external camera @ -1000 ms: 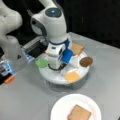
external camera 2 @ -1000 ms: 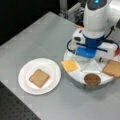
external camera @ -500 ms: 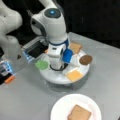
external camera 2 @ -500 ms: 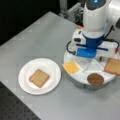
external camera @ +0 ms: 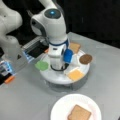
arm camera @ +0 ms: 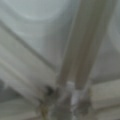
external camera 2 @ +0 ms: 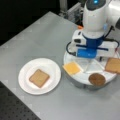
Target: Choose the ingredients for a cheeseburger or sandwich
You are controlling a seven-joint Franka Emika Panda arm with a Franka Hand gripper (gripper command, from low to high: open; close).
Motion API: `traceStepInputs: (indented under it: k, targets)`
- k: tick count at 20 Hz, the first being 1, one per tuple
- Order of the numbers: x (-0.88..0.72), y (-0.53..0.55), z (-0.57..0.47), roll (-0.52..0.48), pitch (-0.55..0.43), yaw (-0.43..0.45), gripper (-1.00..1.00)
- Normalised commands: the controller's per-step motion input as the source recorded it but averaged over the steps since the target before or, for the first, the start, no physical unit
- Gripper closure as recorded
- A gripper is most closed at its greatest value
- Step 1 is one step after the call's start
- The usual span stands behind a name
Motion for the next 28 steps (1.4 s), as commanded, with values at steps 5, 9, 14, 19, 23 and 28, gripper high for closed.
traceStepInputs:
  k: [5, 9, 14, 19, 23, 28]
  targets:
    - [-0.15, -0.02, -0.13, 0.032, -0.129, 0.216, -1.0]
    - [-0.11, -0.03, -0.09, 0.007, -0.119, 0.283, -1.0]
    - [-0.09, -0.02, -0.03, 0.003, -0.099, 0.264, -1.0]
    - [-0.12, -0.02, 0.03, 0.035, -0.044, 0.24, -1.0]
    - [-0.1, -0.05, 0.05, 0.067, -0.011, 0.249, -1.0]
    - [-0.02, -0.1, 0.01, 0.084, -0.016, 0.243, -1.0]
